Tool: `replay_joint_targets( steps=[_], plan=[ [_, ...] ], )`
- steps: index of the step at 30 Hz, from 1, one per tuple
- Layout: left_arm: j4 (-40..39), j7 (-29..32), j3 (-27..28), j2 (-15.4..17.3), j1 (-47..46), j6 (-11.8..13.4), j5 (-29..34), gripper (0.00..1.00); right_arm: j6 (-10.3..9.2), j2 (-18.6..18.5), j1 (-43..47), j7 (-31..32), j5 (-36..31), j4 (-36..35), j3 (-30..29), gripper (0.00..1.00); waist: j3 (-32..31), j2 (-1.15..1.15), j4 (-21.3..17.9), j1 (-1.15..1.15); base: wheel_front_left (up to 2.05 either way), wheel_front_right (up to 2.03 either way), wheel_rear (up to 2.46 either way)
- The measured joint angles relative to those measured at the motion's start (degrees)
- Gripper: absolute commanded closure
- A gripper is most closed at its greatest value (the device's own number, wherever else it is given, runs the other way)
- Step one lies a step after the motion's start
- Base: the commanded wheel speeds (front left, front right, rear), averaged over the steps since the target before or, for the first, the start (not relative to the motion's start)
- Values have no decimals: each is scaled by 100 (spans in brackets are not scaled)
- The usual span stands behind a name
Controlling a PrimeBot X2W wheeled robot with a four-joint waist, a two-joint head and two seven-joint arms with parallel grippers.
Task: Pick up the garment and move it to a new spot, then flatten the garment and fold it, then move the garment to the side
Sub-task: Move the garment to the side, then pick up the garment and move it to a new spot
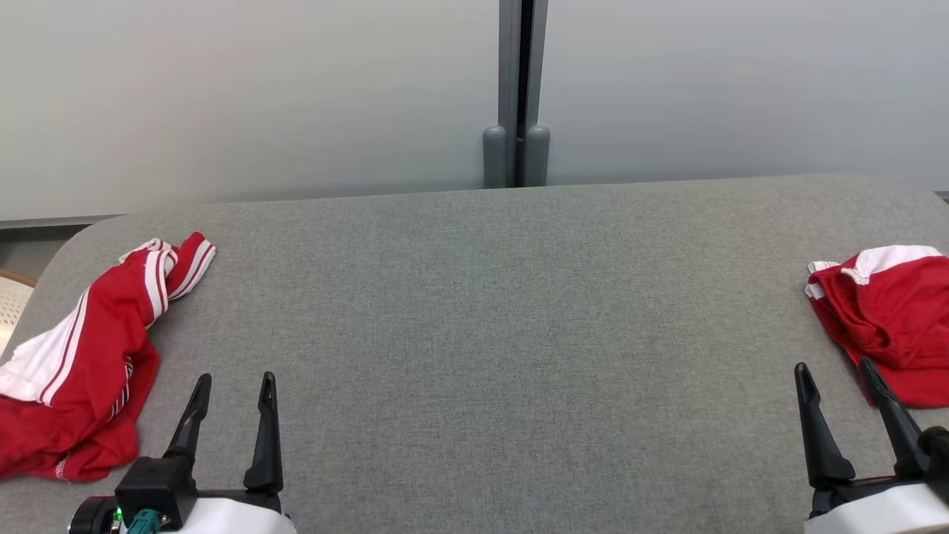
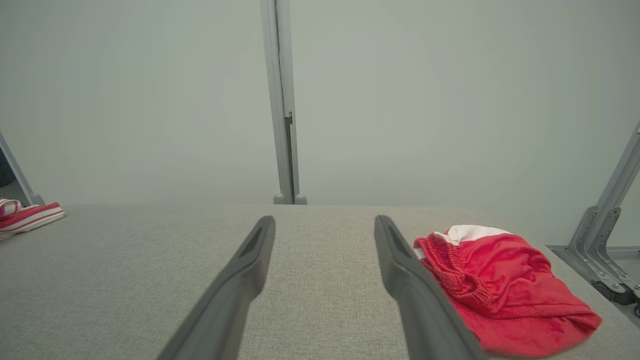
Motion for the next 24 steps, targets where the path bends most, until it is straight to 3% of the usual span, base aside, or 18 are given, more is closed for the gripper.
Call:
replay_joint_targets(
  steps=[14, 24],
  plan=[
    [-11, 20, -51, 32, -12, 23, -11, 0, 0, -10, 49, 49, 22, -67, -12, 0, 7, 0, -15, 0, 0, 0, 0],
    [59, -10, -104, 49, -242, 3, -14, 0, -1, -14, 50, 76, 5, -209, -63, 0, 78, 0, 266, 0, 0, 0, 0]
  ],
)
